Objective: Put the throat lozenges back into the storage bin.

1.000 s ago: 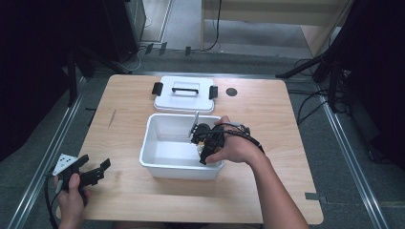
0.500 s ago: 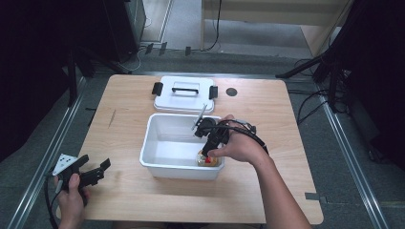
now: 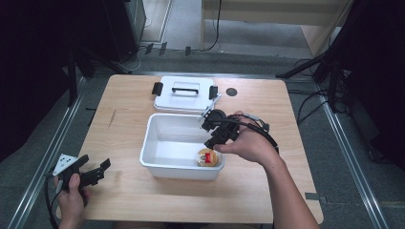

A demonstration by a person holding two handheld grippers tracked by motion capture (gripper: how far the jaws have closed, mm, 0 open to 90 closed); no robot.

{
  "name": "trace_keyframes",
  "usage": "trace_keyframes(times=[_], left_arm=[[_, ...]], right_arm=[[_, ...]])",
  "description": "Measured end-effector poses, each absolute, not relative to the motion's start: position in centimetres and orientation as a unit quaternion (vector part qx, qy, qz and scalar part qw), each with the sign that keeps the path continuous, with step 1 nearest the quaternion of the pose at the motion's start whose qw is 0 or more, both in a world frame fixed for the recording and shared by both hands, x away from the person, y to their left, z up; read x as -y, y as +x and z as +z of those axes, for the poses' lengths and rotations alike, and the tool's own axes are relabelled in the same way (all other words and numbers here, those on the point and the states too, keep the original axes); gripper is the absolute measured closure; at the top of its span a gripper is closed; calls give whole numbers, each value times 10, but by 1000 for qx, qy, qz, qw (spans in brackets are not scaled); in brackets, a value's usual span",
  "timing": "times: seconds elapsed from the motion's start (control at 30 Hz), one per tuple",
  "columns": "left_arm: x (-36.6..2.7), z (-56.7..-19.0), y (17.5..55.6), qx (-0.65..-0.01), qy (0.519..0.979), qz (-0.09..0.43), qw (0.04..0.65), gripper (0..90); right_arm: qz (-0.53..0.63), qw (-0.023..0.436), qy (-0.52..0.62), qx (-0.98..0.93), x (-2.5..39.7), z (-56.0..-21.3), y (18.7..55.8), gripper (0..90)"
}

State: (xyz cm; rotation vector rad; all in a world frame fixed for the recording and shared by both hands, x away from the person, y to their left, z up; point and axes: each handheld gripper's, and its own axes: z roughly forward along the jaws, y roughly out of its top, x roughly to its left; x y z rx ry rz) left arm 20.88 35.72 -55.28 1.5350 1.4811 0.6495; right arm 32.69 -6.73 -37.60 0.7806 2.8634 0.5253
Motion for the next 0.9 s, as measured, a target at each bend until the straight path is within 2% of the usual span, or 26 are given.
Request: trace_keyframes(times=[0.5, 0.77, 0.9], left_arm=[[-356, -553, 209, -596, 620, 264, 437, 84], [-356, -553, 208, -595, 620, 265, 437, 84], [-356, -553, 208, -596, 619, 265, 438, 84]], right_arm=[[201, 84, 313, -924, 128, -349, 319, 587], [194, 82, 336, -918, 155, -360, 317, 558], [187, 90, 349, -914, 167, -372, 315, 483]])
